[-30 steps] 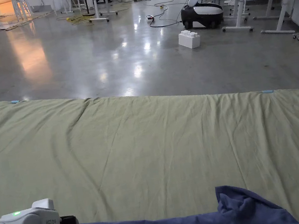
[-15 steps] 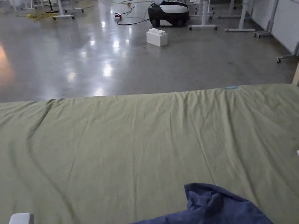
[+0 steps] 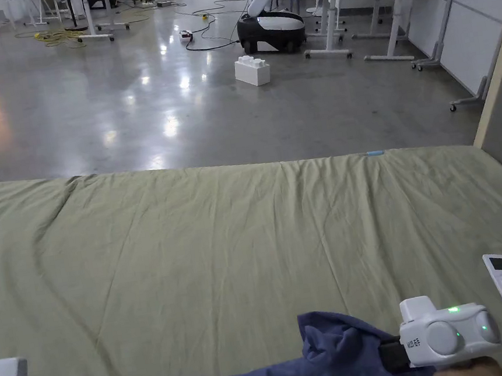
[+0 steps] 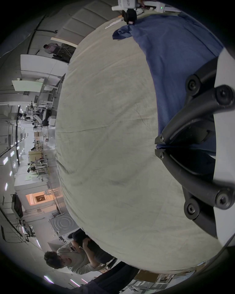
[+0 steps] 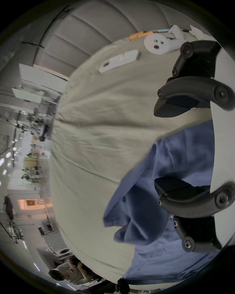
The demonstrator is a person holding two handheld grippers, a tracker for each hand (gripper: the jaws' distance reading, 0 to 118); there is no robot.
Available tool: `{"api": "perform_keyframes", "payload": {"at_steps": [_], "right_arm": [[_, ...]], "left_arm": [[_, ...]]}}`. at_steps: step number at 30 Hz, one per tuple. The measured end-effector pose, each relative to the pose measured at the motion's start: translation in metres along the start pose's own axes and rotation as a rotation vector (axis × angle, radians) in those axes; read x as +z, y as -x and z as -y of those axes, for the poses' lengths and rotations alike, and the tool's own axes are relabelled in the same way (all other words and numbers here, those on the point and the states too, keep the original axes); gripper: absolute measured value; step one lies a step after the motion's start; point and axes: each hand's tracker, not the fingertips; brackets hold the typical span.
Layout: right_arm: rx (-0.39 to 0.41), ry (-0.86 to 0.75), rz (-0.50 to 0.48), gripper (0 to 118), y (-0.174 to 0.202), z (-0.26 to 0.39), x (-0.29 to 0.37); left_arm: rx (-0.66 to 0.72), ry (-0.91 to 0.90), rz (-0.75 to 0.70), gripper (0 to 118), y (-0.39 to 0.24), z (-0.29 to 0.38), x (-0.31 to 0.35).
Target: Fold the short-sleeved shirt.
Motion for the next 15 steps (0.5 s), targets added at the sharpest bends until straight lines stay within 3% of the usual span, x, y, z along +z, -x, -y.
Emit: {"api": "perform_keyframes", "payload": {"at_steps": [2,4,6,8,10,15], "right_arm": [[-0.01,-0.035,-0.008,76,0.0,-0.001,-0.002],[-0.007,-0.039,-0.005,60,0.001,-0.004,0.003],[0.009,-0.065,0.004,55,0.005,-0.005,0.007],[0.053,-0.062,-0.007,13,0.013,-0.005,0.008],[0.099,-0.069,0.019,8,0.017,-0.002,0.013],[0.003,-0.179,0.031,5,0.01,0.011,0.039]], "left_arm": [[0.003,-0.001,-0.004,5,0.0,-0.001,-0.002],[-0.003,-0.003,-0.006,5,-0.001,-0.002,-0.001],[-0.003,-0.004,-0.008,5,0.0,-0.001,-0.003],[0.002,-0.007,-0.01,5,0.0,-0.001,-0.002],[0.007,-0.013,-0.01,5,-0.001,0.0,-0.001],[0.009,-0.045,-0.005,5,-0.002,-0.001,0.017]]}}
